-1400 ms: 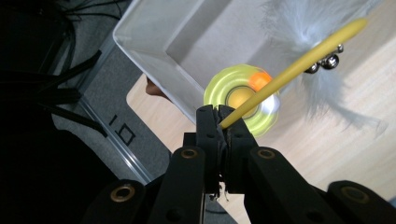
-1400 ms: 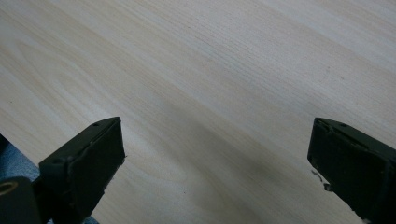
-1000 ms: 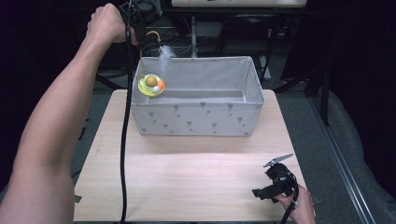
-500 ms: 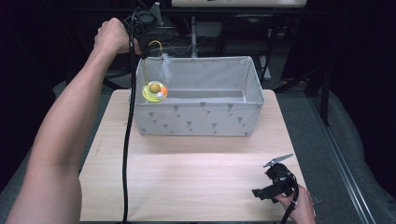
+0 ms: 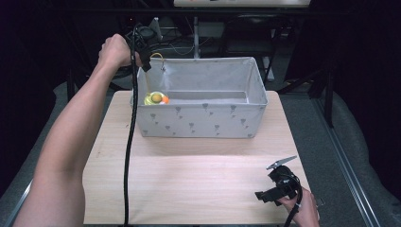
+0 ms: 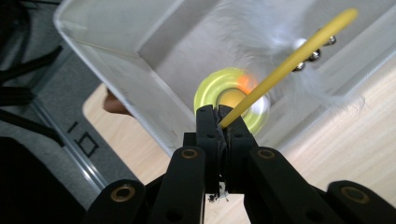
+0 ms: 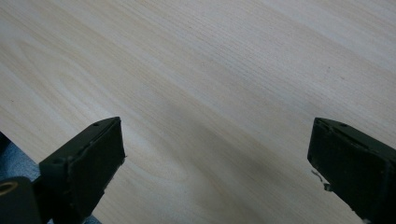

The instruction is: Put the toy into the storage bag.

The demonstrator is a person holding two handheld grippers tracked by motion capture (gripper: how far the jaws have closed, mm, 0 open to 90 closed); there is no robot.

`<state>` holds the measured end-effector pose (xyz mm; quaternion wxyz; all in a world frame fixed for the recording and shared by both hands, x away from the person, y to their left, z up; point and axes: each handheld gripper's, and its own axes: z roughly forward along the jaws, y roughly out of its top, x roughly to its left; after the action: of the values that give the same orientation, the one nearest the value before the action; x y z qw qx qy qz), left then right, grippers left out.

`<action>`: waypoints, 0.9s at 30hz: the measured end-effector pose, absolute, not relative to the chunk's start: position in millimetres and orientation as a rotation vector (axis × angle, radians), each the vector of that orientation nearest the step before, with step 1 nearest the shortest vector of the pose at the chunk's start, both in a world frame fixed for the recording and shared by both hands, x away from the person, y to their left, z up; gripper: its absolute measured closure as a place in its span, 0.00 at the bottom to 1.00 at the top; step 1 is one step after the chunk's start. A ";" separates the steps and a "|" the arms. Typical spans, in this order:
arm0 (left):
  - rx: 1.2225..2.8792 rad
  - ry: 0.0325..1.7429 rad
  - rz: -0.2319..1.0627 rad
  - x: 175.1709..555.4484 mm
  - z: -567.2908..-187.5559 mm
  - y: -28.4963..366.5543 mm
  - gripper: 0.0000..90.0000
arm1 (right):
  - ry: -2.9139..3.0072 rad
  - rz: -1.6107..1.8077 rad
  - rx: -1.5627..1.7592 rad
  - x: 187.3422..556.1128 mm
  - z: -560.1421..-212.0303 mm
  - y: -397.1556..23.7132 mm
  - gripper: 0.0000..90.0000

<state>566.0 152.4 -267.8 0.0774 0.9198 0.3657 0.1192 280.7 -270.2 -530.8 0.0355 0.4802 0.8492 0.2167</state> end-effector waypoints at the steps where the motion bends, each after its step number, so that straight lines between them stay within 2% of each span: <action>1: 2.747 1.092 0.331 566.7 -272.3 154.6 0.98 | 2.603 0.666 1.474 280.6 -530.9 -270.1 0.04; 8: 2.730 1.108 0.258 567.6 -287.5 163.1 0.98 | 2.606 0.675 1.484 280.4 -531.5 -270.5 0.04; 27: 2.776 1.147 0.187 556.1 -324.8 176.6 0.98 | 2.608 0.671 1.480 280.2 -531.3 -269.8 0.04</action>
<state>556.1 176.6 -324.8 0.0659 0.9204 0.3804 0.0620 280.2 -269.8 -531.3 0.0343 0.4814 0.8482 0.2182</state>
